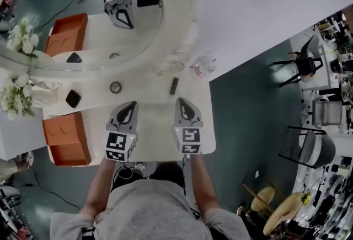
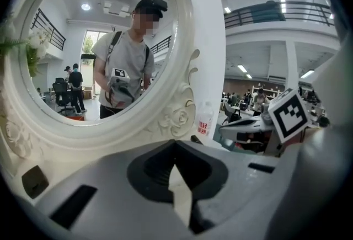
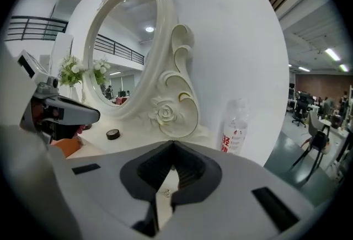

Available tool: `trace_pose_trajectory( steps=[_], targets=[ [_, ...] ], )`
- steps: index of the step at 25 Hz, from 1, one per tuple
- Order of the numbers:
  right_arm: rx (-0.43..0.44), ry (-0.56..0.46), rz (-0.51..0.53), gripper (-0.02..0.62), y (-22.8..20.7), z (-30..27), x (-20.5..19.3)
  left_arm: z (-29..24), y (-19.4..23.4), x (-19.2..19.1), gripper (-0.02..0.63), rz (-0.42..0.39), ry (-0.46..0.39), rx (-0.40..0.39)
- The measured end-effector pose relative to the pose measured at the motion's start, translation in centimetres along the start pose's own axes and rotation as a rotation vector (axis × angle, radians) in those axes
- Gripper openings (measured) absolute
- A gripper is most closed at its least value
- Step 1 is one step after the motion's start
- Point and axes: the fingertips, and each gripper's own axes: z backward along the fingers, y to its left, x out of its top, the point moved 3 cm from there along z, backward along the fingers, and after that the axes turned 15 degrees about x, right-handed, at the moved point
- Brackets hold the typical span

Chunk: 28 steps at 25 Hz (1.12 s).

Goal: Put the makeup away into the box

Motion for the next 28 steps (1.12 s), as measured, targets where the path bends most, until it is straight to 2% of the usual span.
trace_pose_trajectory(
  steps=[3,5,8,17,22,28],
  targets=[
    [0.043,0.054,-0.045,0.039,-0.4,-1.5,-1.2,-0.2,0.1,-0.4,0.000,0.011,0.018,0.023],
    [0.072,0.093,-0.066,0.195,-0.5,-2.9,-1.8,-0.2,0.3,-0.7,0.000,0.017,0.029,0.037],
    [0.070,0.152,-0.084,0.239,-1.2,-4.5,-3.1,-0.2,0.4,-1.1,0.000,0.024,0.041,0.060],
    [0.068,0.250,-0.069,0.239,-2.3,-6.7,-4.1,0.3,1.0,-2.4,0.000,0.049,0.071,0.126],
    [0.035,0.255,-0.039,0.132,-2.6,-6.9,-4.1,0.5,1.2,-2.8,0.000,0.055,0.080,0.154],
    [0.045,0.255,-0.030,0.112,-3.1,-6.9,-4.1,0.6,1.1,-2.9,0.000,0.064,0.084,0.179]
  ],
)
